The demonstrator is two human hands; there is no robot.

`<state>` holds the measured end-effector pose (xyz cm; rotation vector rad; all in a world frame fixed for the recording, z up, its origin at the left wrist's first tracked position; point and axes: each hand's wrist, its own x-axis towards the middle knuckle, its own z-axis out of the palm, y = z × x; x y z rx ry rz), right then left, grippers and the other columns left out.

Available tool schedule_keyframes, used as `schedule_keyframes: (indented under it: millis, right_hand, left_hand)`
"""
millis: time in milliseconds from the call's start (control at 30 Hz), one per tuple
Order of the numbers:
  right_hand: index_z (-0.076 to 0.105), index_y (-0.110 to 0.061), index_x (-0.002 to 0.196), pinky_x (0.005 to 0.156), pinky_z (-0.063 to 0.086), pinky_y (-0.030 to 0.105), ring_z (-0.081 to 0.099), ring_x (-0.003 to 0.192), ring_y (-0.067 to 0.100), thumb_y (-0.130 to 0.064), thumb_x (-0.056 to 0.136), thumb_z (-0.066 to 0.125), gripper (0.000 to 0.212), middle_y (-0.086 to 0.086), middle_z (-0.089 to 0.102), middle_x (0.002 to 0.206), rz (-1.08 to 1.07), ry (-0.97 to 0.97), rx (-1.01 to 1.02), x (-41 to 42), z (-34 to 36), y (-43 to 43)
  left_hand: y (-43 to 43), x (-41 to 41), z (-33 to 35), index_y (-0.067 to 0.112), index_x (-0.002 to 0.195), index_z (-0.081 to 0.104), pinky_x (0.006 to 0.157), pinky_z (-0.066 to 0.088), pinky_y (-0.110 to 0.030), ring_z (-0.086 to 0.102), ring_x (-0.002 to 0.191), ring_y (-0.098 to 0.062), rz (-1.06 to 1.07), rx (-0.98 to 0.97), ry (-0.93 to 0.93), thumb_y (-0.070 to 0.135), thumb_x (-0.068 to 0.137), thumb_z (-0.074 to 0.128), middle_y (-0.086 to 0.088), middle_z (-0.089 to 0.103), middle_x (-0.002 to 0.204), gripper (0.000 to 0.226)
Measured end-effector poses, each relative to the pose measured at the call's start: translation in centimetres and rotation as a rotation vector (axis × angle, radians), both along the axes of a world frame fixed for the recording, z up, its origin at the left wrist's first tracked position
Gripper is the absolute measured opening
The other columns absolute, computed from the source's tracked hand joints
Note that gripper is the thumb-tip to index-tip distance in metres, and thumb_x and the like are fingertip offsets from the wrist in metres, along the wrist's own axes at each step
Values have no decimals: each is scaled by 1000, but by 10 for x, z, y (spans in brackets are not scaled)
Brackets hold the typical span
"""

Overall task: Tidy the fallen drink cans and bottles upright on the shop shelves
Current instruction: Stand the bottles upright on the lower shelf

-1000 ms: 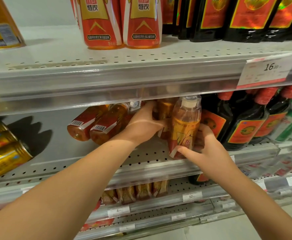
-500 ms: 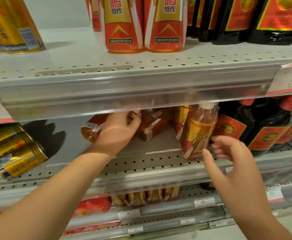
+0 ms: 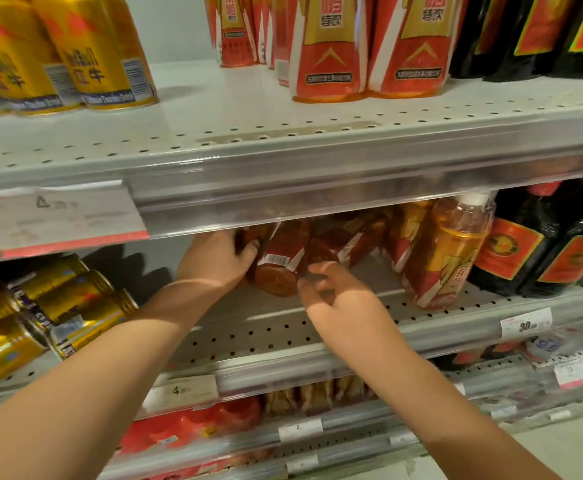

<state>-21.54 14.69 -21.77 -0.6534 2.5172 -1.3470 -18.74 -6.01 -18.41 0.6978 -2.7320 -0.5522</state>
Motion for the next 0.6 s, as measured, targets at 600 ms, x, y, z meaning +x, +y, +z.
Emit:
schedule_keyframes:
  millis: [600]
  right_hand:
    - [55, -14, 120, 82, 61, 41, 69, 69, 18, -78, 72, 56, 80, 4, 63, 96, -170, -484, 34, -27, 0, -83]
  left_hand:
    - [-17, 28, -6, 24, 138, 36, 85, 51, -36, 61, 100, -25, -60, 30, -143, 48, 84, 75, -6, 57, 121, 71]
